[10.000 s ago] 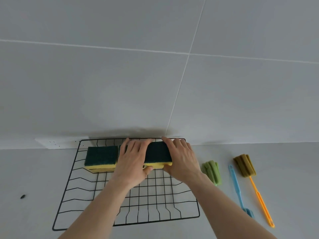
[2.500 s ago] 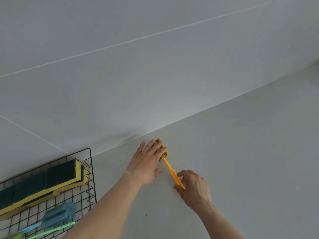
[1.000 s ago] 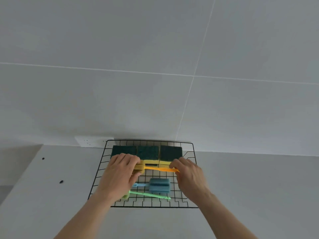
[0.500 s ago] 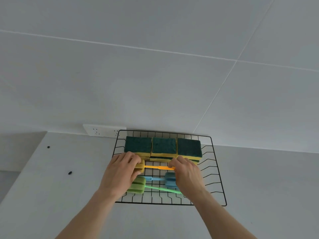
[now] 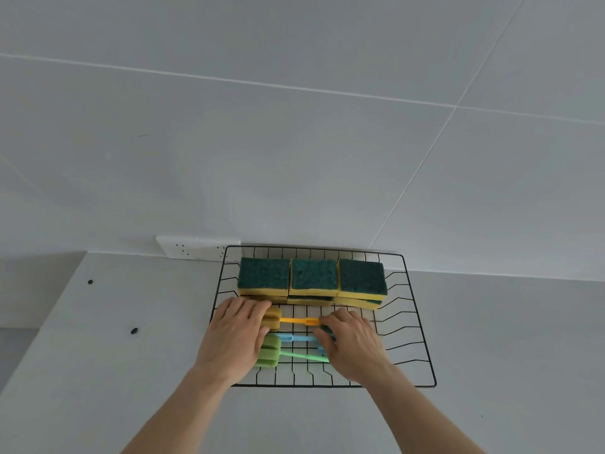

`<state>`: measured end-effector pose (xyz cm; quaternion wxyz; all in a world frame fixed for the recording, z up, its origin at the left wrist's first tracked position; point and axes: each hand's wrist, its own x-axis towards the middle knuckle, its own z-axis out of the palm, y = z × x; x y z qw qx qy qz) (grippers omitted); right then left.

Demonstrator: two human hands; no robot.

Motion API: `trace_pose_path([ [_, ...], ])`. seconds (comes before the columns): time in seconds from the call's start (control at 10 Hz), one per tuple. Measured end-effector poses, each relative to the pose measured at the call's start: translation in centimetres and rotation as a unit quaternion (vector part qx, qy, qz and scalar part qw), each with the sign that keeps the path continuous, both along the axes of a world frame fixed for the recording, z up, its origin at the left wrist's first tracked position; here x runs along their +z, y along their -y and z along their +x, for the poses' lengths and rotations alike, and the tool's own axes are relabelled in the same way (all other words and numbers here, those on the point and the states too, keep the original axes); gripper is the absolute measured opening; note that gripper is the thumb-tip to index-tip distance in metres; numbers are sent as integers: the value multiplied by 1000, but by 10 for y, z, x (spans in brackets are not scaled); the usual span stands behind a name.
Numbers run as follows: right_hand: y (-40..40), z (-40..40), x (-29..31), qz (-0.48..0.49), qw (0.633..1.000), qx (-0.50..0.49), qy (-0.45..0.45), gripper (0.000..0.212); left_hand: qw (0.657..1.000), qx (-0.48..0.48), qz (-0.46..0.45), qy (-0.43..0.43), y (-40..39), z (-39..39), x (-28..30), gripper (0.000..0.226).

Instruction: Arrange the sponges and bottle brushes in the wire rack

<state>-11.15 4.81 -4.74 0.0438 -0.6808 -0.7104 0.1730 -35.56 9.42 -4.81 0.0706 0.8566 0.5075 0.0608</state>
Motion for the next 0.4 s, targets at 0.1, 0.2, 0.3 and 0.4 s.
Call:
trace_pose_path([
  [0.1,8,-5,13,13,1000,-7,-4,38,1000,-4,11,6,7,-5,15,33],
  [0.2,8,-2,14,22,1000,-9,-11,38,1000,1,11,16,6,-7,13,32],
  [0.3,14,3,25,13,1000,-24,-3,43,1000,-2,21,22,10,-8,24,34],
  [0.4,20,11,38,2,999,-43,2,45,1000,0,22,18,10,-9,39,40],
])
